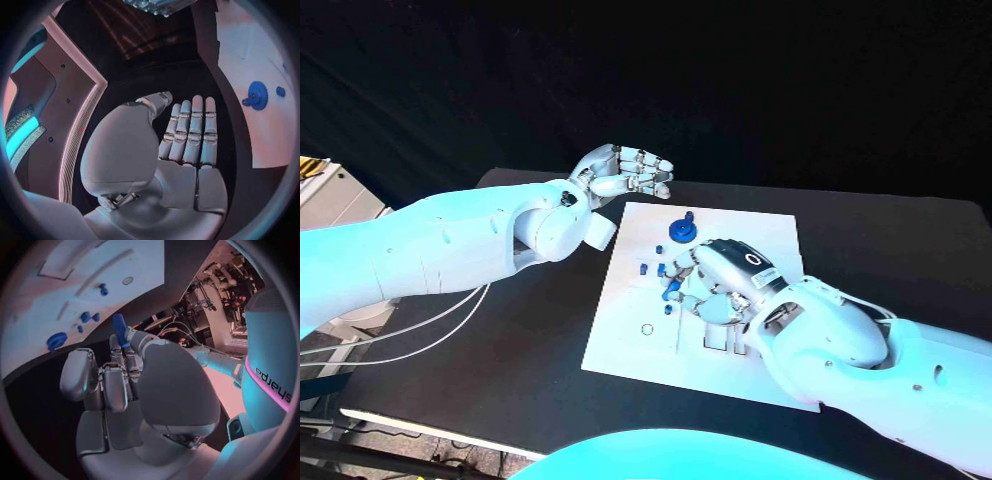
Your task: Assemble the parts on the task board
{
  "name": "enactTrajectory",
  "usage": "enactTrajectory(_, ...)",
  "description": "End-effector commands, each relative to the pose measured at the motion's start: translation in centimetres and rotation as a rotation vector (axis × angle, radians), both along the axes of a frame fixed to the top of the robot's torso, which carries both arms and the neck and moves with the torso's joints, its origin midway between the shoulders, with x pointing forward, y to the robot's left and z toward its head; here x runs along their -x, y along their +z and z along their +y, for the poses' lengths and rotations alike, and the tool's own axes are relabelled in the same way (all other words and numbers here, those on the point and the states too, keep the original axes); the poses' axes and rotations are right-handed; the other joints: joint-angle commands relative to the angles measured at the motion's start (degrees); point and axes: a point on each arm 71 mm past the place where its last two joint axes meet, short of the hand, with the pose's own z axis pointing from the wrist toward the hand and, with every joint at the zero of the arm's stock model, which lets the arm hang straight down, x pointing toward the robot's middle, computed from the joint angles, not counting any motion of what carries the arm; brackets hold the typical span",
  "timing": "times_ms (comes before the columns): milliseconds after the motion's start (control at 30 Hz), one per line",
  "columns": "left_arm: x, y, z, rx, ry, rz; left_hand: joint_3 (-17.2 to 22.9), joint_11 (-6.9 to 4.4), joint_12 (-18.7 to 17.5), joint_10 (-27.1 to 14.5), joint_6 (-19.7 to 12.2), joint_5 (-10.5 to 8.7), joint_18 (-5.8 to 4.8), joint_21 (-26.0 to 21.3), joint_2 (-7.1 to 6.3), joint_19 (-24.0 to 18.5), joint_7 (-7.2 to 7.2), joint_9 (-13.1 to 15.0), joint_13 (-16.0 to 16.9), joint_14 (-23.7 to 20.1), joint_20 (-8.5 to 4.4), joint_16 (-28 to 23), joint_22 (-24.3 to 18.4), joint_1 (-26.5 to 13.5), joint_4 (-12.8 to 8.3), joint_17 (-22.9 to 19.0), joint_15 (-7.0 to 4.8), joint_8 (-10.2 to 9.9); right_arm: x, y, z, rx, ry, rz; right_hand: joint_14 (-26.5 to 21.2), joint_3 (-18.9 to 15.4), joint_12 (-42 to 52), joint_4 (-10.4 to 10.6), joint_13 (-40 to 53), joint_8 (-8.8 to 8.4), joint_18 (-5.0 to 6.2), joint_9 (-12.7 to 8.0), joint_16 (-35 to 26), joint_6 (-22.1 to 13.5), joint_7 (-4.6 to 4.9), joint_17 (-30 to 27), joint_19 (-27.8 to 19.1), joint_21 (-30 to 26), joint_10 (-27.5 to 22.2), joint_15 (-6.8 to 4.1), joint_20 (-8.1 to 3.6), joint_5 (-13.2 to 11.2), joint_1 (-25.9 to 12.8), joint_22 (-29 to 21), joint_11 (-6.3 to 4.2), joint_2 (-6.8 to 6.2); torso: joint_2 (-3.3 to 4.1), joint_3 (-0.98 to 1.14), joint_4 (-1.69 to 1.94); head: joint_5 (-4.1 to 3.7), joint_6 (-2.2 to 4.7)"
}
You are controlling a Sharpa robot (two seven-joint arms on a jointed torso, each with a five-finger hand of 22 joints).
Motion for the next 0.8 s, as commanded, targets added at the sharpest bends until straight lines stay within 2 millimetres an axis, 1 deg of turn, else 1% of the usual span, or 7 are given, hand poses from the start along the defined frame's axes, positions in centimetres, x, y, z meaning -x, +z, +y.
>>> enactTrajectory(33,0.0,0.1,-0.5,0.012,-0.021,-0.010,0.3,-0.05,0.3,-0.4,0.0,0.15,0.62,-0.2,0.60,0.4,0.32,0.0,0.0,-0.4,-0.12,-0.3,-0.1,-0.1,-0.1,0.1,-0.13,-0.4,0.9,-0.7,1.4,-0.022,0.064,0.016,2.5,2.2,0.1,-2.5,3.6,0.26,-0.46,0.1,0.2,0.4,0.16,0.0,0.0,-0.5,5.4,-0.47,-0.28,0.2,0.0,9.1,-4.82,0.48,0.09,0.05,0.25,0.28,-0.22)
enactTrajectory(67,0.0,0.1,-0.5,0.013,-0.022,-0.010,0.4,-0.08,0.3,-0.4,0.0,0.15,0.62,-0.3,0.64,0.4,0.29,0.0,0.0,-0.4,-0.12,-0.3,-0.1,0.0,-0.2,0.1,-0.14,-0.4,1.0,-0.9,1.6,-0.021,0.070,0.021,2.5,2.2,0.1,-2.5,3.6,0.26,-0.46,0.1,0.2,0.4,0.16,0.0,0.0,-0.5,5.4,-0.47,-0.28,0.2,0.0,9.1,-4.82,0.48,0.11,0.03,0.31,0.35,-0.25)
enactTrajectory(267,-0.1,0.1,-0.8,0.015,-0.028,-0.007,0.4,-0.08,0.3,-0.4,0.0,0.15,0.62,-0.3,0.64,0.4,0.29,0.0,0.0,-0.4,-0.12,-0.3,-0.1,0.0,-0.2,0.1,-0.14,-0.4,1.3,-2.8,2.5,0.001,0.089,0.055,2.4,2.3,0.0,-2.6,3.6,0.25,-0.46,0.1,0.2,0.4,0.18,-0.1,0.0,-0.5,5.4,-0.45,-0.27,0.2,0.0,9.1,-4.80,0.47,0.10,-0.07,0.03,1.45,-0.90)
enactTrajectory(333,-0.1,0.1,-0.9,0.015,-0.030,-0.006,0.4,-0.08,0.3,-0.4,0.0,0.15,0.62,-0.3,0.64,0.4,0.29,0.0,0.0,-0.4,-0.12,-0.3,-0.1,0.0,-0.2,0.1,-0.14,-0.4,1.2,-3.3,2.5,0.012,0.088,0.063,2.4,2.3,0.0,-2.6,3.6,0.25,-0.46,0.1,0.2,0.4,0.18,-0.1,0.0,-0.5,5.4,-0.45,-0.27,0.2,0.0,9.1,-4.80,0.47,0.10,-0.03,0.00,1.62,-1.04)
enactTrajectory(467,-0.1,0.1,-0.9,0.015,-0.032,-0.005,0.4,-0.09,0.4,-0.4,0.0,0.15,0.62,-0.3,0.65,0.4,0.27,0.0,0.0,-0.4,-0.13,-0.3,-0.1,0.0,-0.2,0.2,-0.14,-0.3,1.1,-4.0,2.4,0.030,0.084,0.074,2.4,2.3,0.0,-2.6,3.6,0.25,-0.46,0.1,0.2,0.4,0.18,-0.1,0.0,-0.5,5.4,-0.45,-0.27,0.2,0.0,9.1,-4.80,0.47,0.04,0.03,-0.03,1.73,-1.05)
enactTrajectory(567,-0.1,0.1,-0.9,0.015,-0.032,-0.004,0.4,-0.09,0.4,-0.4,0.0,0.15,0.62,-0.3,0.65,0.4,0.27,0.0,0.0,-0.4,-0.13,-0.3,-0.1,0.0,-0.2,0.2,-0.14,-0.3,1.0,-4.4,2.3,0.045,0.084,0.078,2.5,2.4,0.0,-2.7,3.6,0.23,-0.47,0.1,0.3,0.3,0.23,0.0,0.0,-0.5,5.3,-0.42,-0.26,0.2,-0.1,9.1,-4.76,0.47,0.02,0.12,-0.04,1.97,-1.35)
enactTrajectory(800,0.0,0.1,-0.9,0.015,-0.032,-0.004,0.4,-0.09,0.4,-0.4,0.0,0.15,0.62,-0.3,0.65,0.4,0.27,0.0,0.0,-0.4,-0.13,-0.3,-0.1,0.0,-0.2,0.2,-0.14,-0.3,0.7,-4.9,2.2,0.087,0.073,0.070,2.4,2.4,-0.1,-2.8,3.7,0.23,-0.44,0.1,0.2,0.3,0.25,-0.1,0.0,-0.7,5.3,-0.40,-0.26,0.2,-0.1,9.1,-4.74,0.45,0.04,0.10,-0.03,2.03,-1.39)
